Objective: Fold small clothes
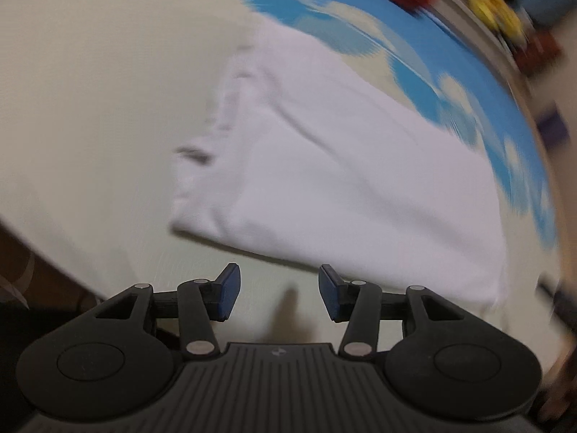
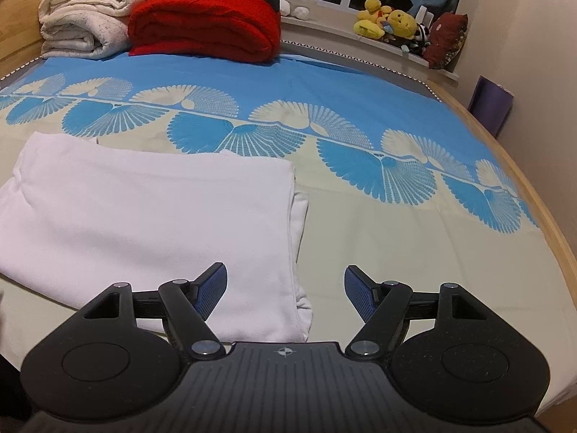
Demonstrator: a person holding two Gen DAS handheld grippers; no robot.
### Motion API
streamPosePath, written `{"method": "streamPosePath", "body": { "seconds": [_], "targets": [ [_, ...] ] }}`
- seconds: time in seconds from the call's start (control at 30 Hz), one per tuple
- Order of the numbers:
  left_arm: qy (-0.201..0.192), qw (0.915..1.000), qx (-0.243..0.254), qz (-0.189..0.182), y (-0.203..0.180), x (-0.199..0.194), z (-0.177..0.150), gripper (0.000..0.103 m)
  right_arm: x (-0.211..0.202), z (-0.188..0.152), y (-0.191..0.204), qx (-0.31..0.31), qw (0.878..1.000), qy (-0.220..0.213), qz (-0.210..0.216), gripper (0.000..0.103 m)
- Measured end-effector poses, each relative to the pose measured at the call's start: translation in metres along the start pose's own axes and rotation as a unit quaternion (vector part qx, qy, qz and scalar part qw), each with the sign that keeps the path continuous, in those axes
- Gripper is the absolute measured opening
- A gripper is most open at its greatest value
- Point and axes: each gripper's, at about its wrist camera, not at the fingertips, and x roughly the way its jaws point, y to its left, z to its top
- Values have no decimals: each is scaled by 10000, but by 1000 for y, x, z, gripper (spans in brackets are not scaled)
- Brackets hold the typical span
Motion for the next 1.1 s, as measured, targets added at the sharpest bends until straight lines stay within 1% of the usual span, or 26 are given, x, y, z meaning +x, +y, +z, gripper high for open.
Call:
{"method": "streamPosePath", "body": {
  "seconds": [0.07,0.17,0.27,0.33,0.4,0.53,0.67,0.8,0.9,1.1],
  "targets": [
    [105,9980,-619,-121,25,1,7,54,0,1,0,10,10000,-12,10,74],
    [231,9916,-1269,-121,53,6,11,54,0,1,-1,24,10000,-15,20,74],
    [310,9850,-1690,-136,69,13,15,54,1,2,-2,79,10000,-5,31,74],
    [300,9817,-1866,-222,74,16,20,54,1,2,-3,108,9999,4,38,74],
    [231,9797,-1962,-327,74,18,25,54,1,3,-3,119,9999,16,34,74],
    [115,9778,-2062,-356,72,25,29,54,3,1,-4,85,9999,74,5,74],
    [-11,9790,-2012,-319,67,31,35,54,4,-2,-7,95,9998,143,-69,74],
    [-45,9814,-1902,-266,63,34,38,54,4,-6,-10,119,9997,178,-117,74],
    [-63,9815,-1893,-276,63,36,39,55,5,-8,-9,78,9996,233,-150,75],
    [-63,9815,-1892,-280,62,37,39,55,14,-13,-12,269,9982,528,-69,75]
  ]
}}
